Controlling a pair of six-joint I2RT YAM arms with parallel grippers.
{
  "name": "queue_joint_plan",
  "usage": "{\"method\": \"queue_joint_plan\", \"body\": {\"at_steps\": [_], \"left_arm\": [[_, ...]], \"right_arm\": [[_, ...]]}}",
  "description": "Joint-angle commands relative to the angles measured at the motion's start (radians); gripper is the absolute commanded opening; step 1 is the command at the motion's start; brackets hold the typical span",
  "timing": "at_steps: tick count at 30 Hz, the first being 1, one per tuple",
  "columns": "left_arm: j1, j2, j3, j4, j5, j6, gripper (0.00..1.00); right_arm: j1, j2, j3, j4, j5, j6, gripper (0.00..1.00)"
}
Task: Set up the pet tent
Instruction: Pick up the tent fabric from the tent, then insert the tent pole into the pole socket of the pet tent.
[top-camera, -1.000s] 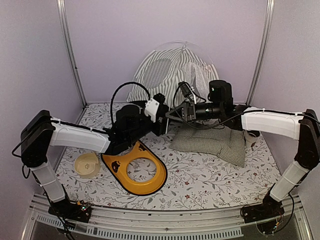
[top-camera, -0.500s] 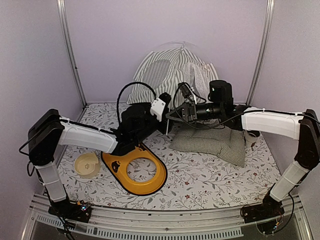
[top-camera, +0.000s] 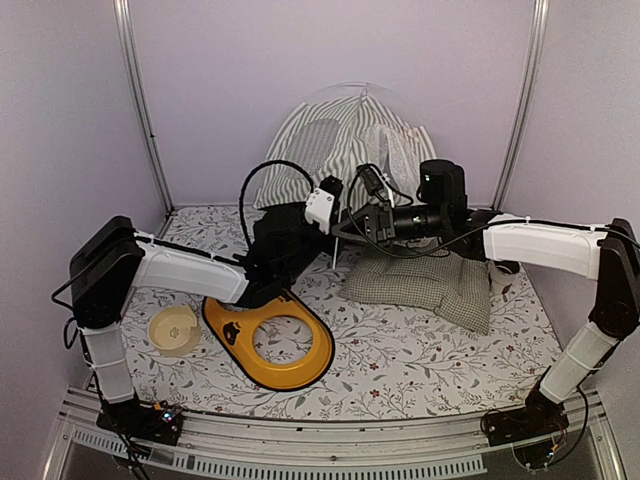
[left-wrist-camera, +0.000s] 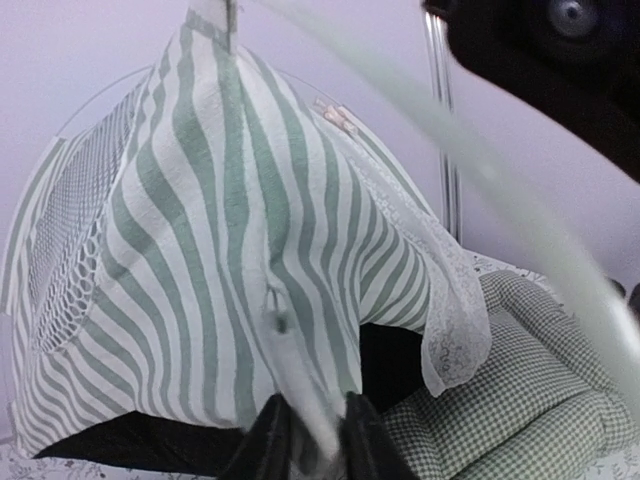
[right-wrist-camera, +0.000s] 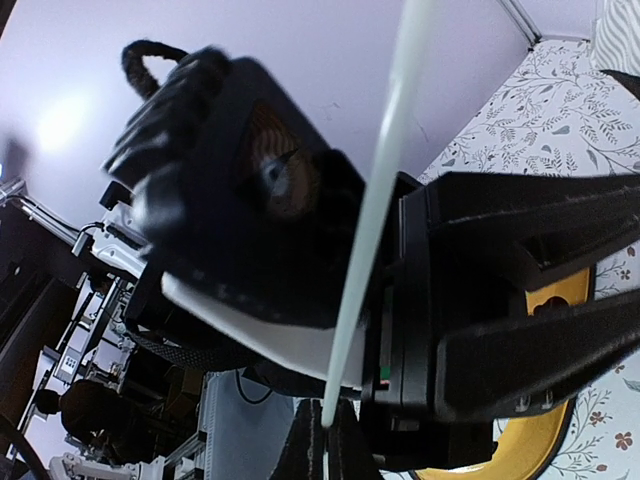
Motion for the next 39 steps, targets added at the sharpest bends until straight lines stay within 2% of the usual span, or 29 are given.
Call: {"method": "queue_joint_plan", "body": {"at_steps": [1,3,11,16,24,33,39], "left_arm": [[-0.007,-0.023,0.002,0.065,-0.022,-0.015,0.08],[-0.006,-0.037,-0.019,0.073,-0.008,-0.013,0.00],[-0.024,-0.130,-0.196,0.143,0.057,-0.023,0.00],[-0.087,-0.188,-0.357,0.211,0.034,-0.013,0.00],[-0.193,-0.206,-0.518,0.256,-0.059,-0.028,0.00],[-0.280,-0.190,-0.585,0.270,-0.106,-0.039,0.00],[-0.313,-0.170,-0.597,0.273,-0.100,-0.044,0.00]], "right_arm": [[-0.003,-0.014,0.011,0.014,0.025,-0.029,0.00],[-0.005,-0.018,0.011,0.010,0.036,-0.032,0.00],[-0.020,-0.022,0.084,0.008,0.108,-0.041,0.00],[-0.020,-0.009,0.128,0.023,0.196,-0.046,0.00],[-0.020,0.032,0.191,0.084,0.274,-0.036,0.00],[-0.023,0.088,0.245,0.140,0.327,-0.015,0.00],[-0.019,0.150,0.278,0.165,0.252,0.019,0.00]]}}
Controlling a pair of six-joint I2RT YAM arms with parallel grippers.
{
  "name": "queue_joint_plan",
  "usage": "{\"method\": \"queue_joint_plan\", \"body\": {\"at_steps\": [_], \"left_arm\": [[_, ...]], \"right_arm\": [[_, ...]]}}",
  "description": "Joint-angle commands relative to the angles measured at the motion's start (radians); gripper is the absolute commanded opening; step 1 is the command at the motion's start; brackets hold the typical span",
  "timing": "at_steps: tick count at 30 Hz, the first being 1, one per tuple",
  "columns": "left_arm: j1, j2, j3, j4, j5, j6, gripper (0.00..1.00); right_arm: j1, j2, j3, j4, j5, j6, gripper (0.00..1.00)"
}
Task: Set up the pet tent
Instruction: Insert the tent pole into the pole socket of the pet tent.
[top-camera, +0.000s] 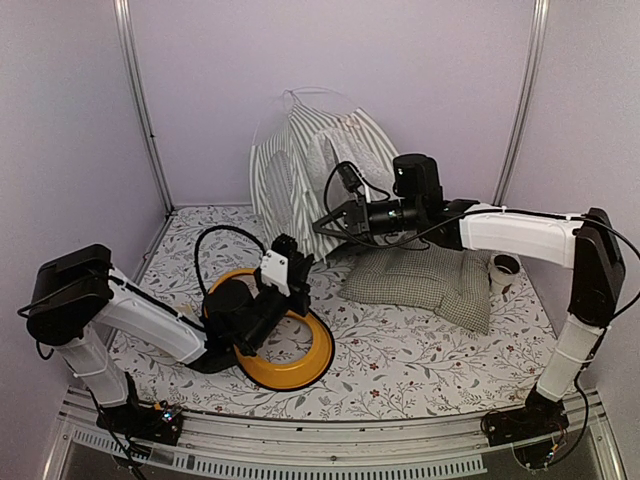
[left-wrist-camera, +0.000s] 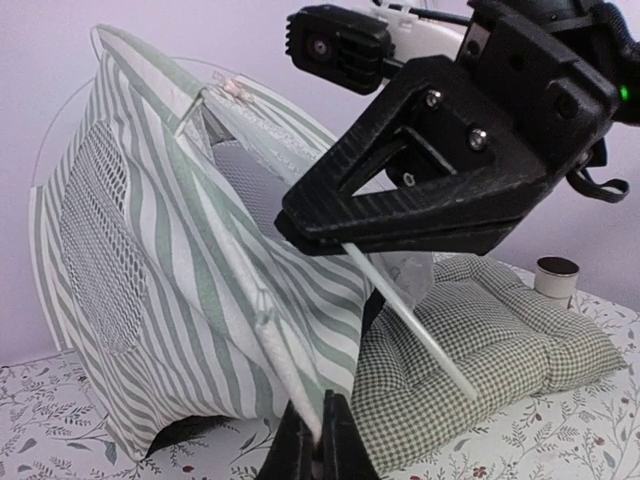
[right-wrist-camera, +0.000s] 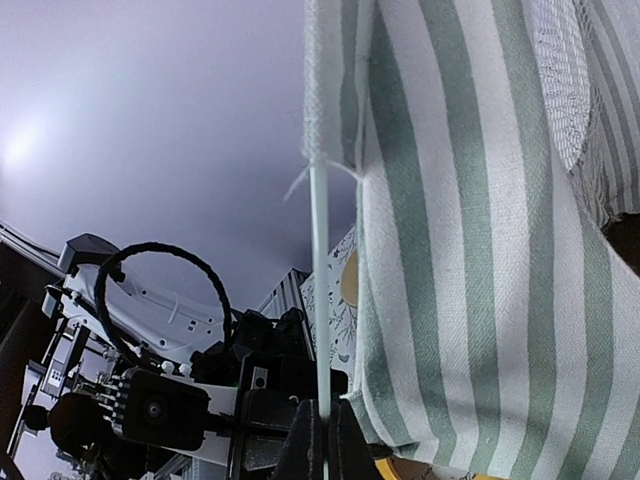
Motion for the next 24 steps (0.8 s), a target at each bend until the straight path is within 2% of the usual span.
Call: {"method": "queue_joint_plan", "body": {"at_steps": [1,6,12,19,24], "left_arm": [[-0.118,0.043,-0.056,-0.120,0.119,-0.016,0.00],[-0.117,0.033,-0.080,-0.143,0.184,-0.070,0.00],[-0.132,0.024,-0.105,-0.142,0.258,-0.092,0.00],[-0.161,0.040,-0.121,-0.158,0.239,-0.117,0.00],[-0.230,0.083,-0.128,-0.146,0.153,-0.132,0.00]], "right_arm": [[-0.049,0.030,0.105,0.254,0.135,0.033,0.00],[-0.017,0.026,0.028,0.203,0.108,0.001,0.00],[0.003,-0.023,-0.021,0.223,0.156,-0.019,0.00],[0.001,-0.018,0.038,0.225,0.207,-0.044,0.00],[-0.018,-0.009,0.071,0.233,0.207,-0.063,0.00]]}}
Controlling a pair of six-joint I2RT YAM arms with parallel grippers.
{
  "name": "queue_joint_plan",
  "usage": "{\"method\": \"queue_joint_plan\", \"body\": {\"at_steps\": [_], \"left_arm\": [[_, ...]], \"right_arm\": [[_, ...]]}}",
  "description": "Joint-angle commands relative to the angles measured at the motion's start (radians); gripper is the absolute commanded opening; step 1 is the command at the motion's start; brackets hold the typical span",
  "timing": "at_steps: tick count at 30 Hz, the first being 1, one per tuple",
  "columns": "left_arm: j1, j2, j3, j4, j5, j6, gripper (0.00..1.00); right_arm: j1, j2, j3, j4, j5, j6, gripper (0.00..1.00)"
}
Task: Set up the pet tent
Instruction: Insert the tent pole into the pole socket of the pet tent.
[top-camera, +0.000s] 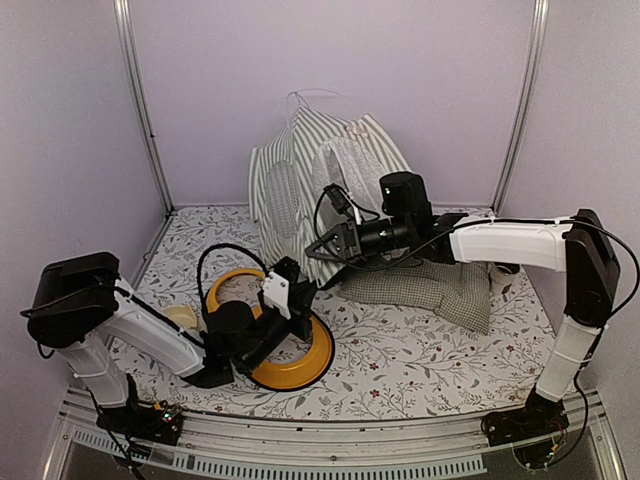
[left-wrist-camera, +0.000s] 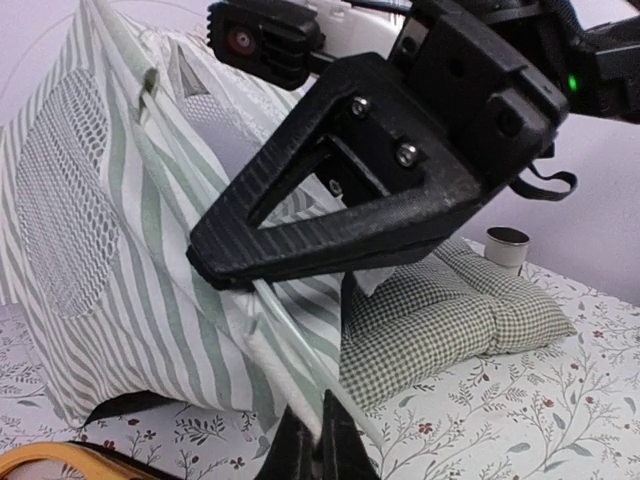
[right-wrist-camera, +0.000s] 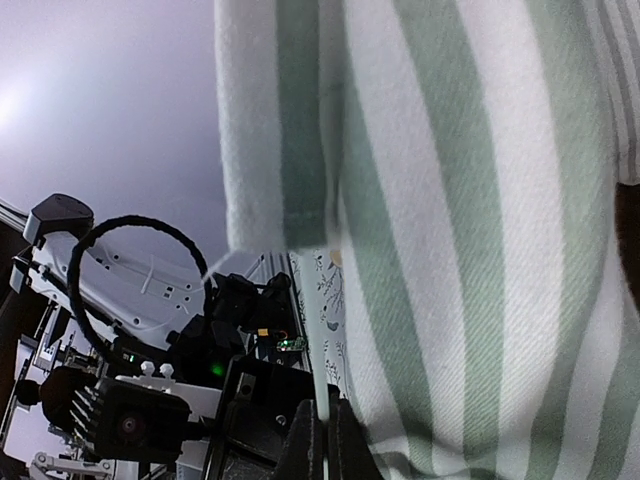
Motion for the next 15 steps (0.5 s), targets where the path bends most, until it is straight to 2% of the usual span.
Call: {"method": "queue_joint_plan", "body": {"at_steps": [1,5,15], "left_arm": [[-0.178,0.083,-0.055,-0.145,0.113,-0.021,0.00],[-0.193,0.117,-0.046,-0.141,0.099,-0.041,0.00],[-0.218,0.162,-0.026,-0.146,0.070,-0.041,0.00]], "right_arm": [[-0.077,-0.037,0.133,0.216,0.198,-0.006,0.00],[-0.085,-0.016,0.169,0.217,0.150,0.009,0.00],[-0.098,-0.043,0.140,0.232,0.165,0.009,0.00]]}}
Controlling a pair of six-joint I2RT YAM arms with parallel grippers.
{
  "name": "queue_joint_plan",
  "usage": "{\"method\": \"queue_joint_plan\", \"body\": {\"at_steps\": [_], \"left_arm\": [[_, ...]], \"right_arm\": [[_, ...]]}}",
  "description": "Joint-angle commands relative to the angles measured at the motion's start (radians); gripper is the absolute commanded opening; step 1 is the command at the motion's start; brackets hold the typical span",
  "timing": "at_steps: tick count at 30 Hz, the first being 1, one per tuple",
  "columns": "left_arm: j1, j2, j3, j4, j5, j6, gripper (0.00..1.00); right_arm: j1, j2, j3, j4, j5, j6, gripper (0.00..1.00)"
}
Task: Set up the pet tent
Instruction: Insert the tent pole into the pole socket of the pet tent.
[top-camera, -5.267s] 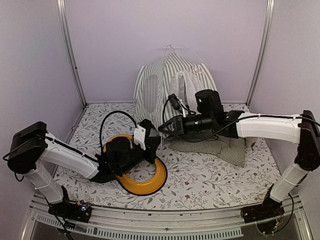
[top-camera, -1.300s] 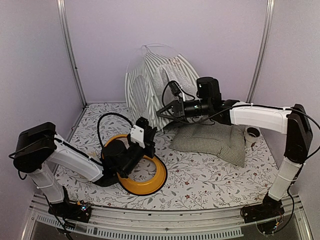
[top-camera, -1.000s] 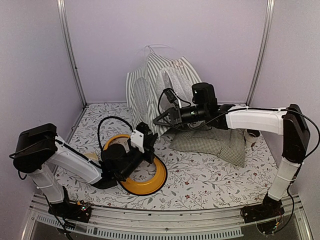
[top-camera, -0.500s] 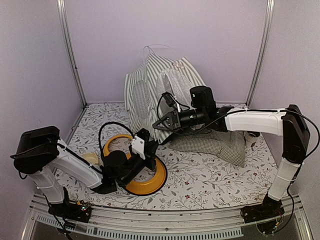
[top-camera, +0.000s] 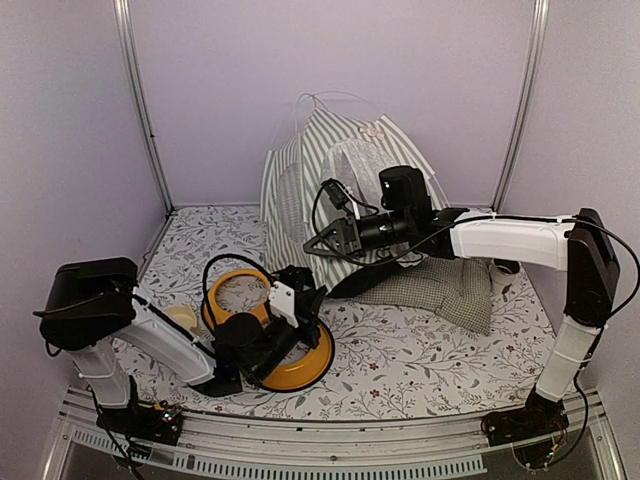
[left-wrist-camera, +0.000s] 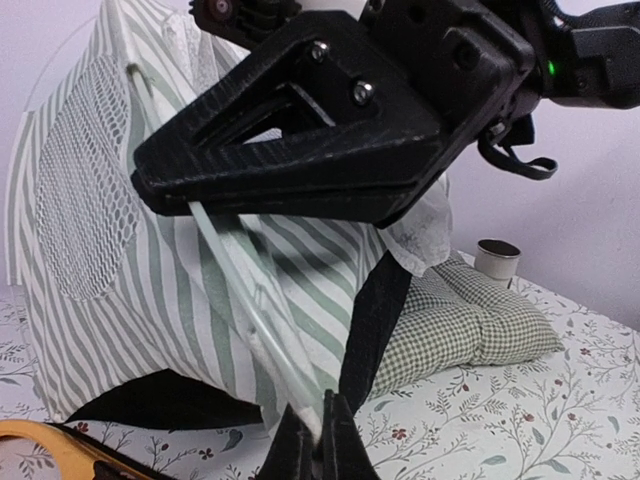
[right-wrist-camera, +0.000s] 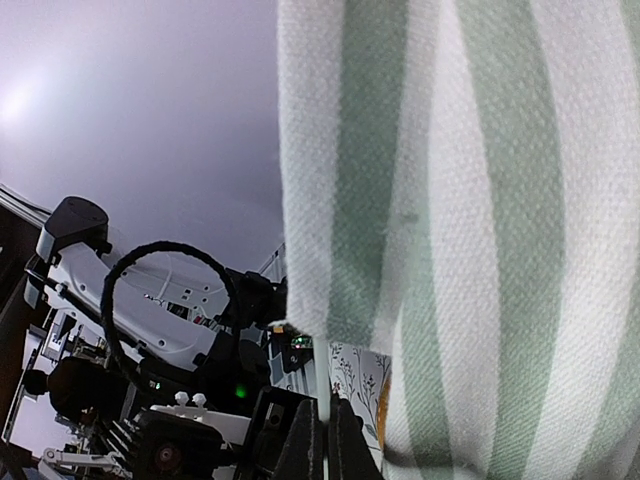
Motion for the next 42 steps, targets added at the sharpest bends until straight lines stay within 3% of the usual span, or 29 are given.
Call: {"method": "queue_joint_plan", "body": {"at_steps": [1,42], "left_arm": [[-0.137,0.073,-0.053,-0.224,0.166,-0.008,0.00],[-0.191,0.102,-0.019,-0.245,0.142,0.040,0.00]], "right_arm": [[-0.103,-0.045,0.097,0.270,0.205,0.012,0.00],[-0.172,0.023,0.244,0.278,0.192,0.052,0.00]]}}
